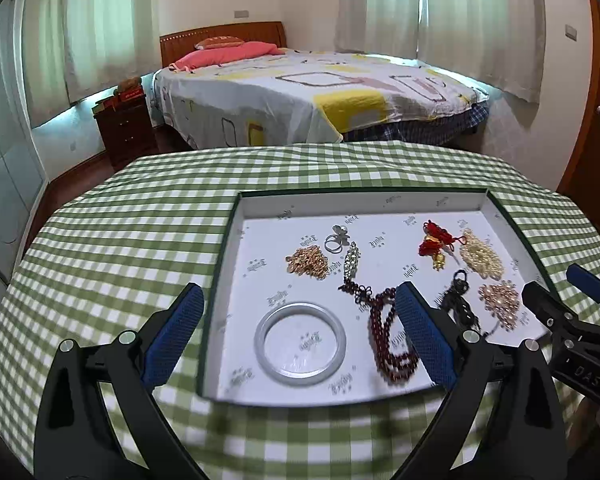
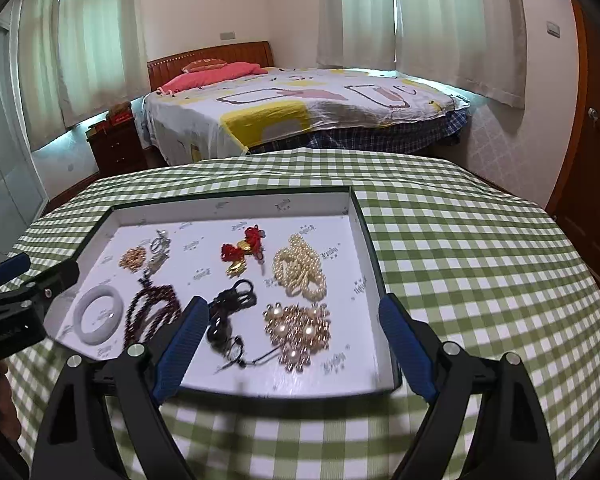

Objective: Organize jewelry

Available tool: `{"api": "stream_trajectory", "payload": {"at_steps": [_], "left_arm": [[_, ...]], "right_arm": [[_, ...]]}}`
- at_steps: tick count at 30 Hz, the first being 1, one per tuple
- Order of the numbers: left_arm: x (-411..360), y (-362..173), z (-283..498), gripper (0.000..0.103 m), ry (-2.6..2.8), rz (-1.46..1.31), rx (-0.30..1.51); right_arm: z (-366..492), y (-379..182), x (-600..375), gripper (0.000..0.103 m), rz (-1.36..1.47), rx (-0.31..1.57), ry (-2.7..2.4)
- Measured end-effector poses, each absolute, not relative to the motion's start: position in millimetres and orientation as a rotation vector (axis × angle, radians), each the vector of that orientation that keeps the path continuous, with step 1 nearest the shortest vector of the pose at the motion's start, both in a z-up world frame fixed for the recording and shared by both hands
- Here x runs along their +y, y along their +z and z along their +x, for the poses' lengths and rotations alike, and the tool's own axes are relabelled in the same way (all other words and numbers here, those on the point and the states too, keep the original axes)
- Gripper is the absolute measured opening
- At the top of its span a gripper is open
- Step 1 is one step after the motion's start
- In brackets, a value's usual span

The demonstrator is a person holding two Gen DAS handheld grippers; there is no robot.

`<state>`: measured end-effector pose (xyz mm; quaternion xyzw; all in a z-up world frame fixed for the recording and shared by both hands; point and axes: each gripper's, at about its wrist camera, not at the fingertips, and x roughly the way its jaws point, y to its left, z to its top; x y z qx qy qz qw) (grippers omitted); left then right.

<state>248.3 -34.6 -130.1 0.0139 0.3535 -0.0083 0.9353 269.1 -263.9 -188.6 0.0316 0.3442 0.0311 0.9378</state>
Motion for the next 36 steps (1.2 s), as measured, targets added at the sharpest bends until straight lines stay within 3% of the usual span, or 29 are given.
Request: {"api": "stream_trajectory", "payload": {"at_steps": [36], "left_arm": [[10,10,45,0.098,0.066,-0.006,0.461]], "right_arm": [[92,-54,-243,0.085,0.022,0.421,0.159]]}}
